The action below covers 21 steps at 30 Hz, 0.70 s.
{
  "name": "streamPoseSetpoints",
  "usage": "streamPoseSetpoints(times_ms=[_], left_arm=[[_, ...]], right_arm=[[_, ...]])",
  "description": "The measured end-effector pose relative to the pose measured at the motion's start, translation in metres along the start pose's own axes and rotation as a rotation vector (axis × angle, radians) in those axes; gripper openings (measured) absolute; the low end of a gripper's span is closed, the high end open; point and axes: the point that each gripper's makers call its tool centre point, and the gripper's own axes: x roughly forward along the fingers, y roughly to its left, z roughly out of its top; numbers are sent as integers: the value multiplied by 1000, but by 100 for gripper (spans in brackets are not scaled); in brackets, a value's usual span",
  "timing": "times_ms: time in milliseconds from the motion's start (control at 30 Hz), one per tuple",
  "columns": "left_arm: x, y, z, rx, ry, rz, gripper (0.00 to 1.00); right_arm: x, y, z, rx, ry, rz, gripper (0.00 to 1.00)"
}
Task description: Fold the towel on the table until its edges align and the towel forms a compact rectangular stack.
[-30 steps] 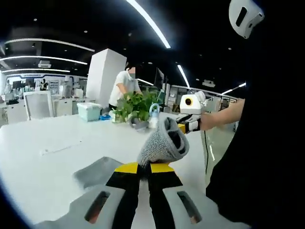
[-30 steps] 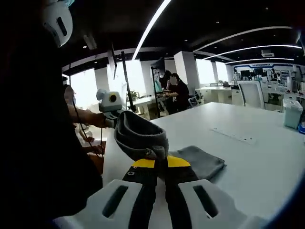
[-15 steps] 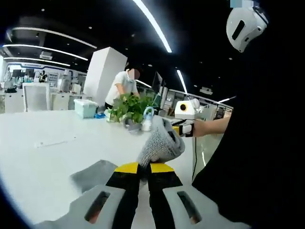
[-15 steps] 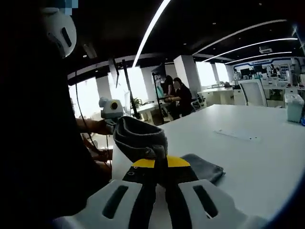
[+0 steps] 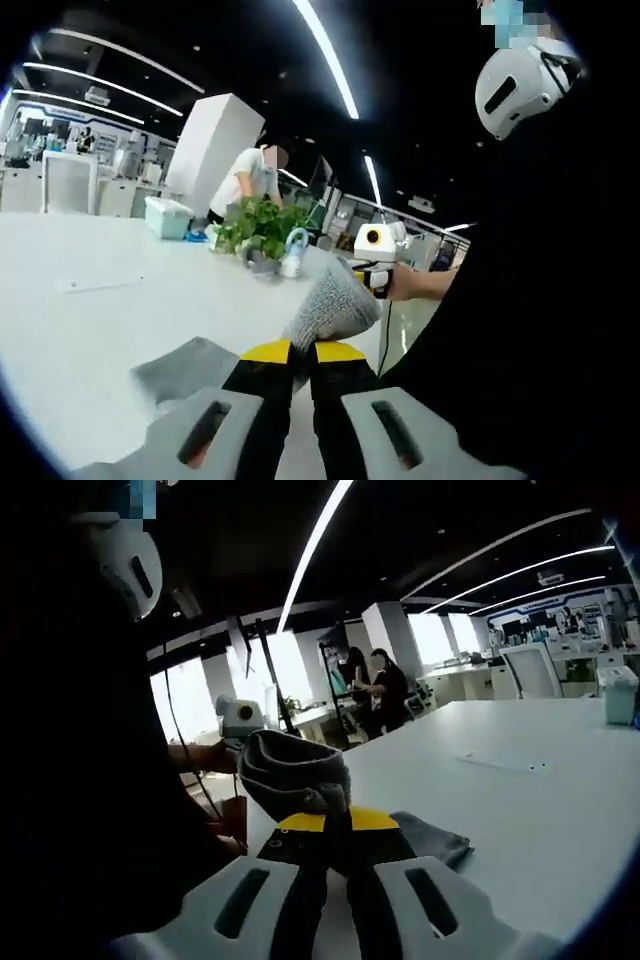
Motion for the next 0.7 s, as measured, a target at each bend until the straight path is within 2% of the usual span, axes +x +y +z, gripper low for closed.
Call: streamPoseSetpoints(times_ms=[200, 333, 433, 633, 700], left_arm=[[0, -6, 0, -66, -15, -19, 6], [2, -4, -5, -98, -1, -18, 6], [5, -1, -8, -121, 1, -13, 6], [7, 9, -14, -191, -32, 1, 6], [8, 17, -19, -195, -22, 30, 6]], right_arm=[[-2, 3, -3, 47, -7, 7, 2], [0, -2, -8, 87, -10, 7, 2], [1, -7, -13, 111, -8, 2, 2], [3, -14, -21, 153, 7, 6, 2], [5, -18, -27, 168, 27, 15, 2]])
